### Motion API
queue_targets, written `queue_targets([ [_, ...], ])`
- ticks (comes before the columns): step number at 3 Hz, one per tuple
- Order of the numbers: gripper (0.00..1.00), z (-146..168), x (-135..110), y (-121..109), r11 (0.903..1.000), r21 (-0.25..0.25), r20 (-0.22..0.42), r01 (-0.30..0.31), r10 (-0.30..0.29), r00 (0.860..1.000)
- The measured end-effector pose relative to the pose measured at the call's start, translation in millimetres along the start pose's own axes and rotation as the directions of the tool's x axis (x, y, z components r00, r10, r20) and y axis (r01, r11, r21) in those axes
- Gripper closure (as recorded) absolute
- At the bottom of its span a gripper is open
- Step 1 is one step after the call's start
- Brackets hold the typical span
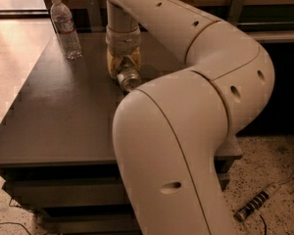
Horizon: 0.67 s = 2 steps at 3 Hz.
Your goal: Place 7up can upright
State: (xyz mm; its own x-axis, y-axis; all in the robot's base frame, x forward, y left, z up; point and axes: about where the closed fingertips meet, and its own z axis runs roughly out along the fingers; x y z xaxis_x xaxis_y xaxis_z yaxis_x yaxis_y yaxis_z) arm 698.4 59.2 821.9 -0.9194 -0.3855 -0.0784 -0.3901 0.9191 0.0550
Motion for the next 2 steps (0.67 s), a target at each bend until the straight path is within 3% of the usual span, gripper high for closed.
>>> queue_targets([
  [2,1.00,-0.4,-0.3,0.1,1.0000,0.000,0.001,0.000,0.000,1.000],
])
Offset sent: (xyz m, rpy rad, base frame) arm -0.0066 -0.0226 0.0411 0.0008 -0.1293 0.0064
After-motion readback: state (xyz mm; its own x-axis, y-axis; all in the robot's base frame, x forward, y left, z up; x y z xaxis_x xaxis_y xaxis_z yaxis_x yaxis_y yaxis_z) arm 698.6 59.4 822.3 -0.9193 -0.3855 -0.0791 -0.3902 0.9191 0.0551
